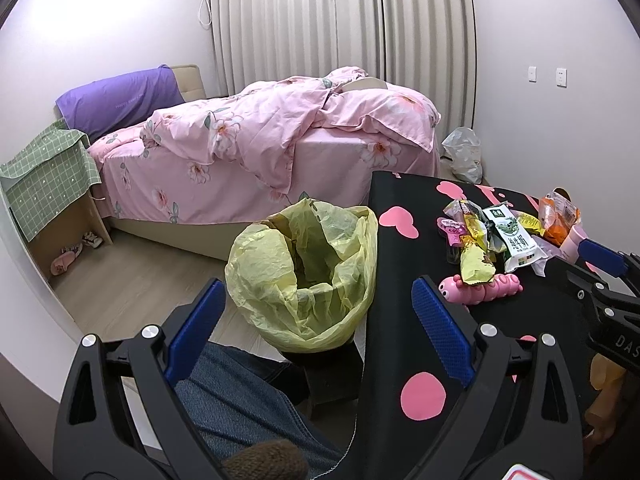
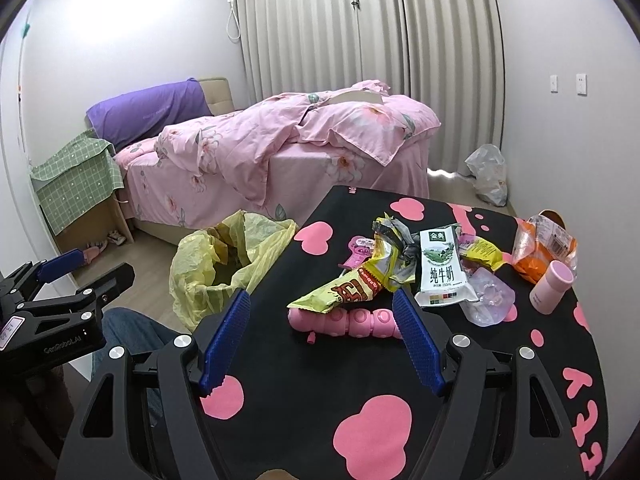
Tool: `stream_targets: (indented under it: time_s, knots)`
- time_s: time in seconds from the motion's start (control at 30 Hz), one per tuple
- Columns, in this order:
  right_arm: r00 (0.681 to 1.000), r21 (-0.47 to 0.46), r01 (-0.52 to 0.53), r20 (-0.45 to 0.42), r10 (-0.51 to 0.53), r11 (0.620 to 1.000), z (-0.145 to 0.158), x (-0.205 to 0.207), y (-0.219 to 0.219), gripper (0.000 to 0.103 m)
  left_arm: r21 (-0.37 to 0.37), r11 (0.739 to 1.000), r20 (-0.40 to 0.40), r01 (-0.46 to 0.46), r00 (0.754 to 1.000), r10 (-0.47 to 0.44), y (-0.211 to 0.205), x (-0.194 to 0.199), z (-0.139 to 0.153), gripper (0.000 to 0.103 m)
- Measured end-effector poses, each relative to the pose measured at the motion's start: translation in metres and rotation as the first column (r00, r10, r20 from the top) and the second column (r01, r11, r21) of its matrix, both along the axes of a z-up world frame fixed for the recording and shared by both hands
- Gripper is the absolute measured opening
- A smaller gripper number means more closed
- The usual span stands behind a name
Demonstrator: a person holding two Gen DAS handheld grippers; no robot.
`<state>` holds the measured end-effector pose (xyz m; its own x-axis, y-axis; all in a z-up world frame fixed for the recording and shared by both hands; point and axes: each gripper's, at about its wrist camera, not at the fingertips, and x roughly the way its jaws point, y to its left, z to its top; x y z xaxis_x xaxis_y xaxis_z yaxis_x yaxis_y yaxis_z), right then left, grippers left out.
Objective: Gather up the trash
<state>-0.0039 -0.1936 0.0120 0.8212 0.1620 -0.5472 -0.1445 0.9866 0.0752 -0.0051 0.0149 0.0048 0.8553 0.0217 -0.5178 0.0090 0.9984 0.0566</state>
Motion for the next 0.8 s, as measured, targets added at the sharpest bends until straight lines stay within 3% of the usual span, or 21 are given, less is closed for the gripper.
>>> stream_targets:
  time_s: [0.8]
  knots:
    - [1.0,0.003,0.002,-0.002,-0.002,1.0,-0.0003,-0.0002,-0.0008,0.071,-0.002,1.0,0.0,0.002,1.0,-0.002,0.0009,0.0008,0.0001,0.09]
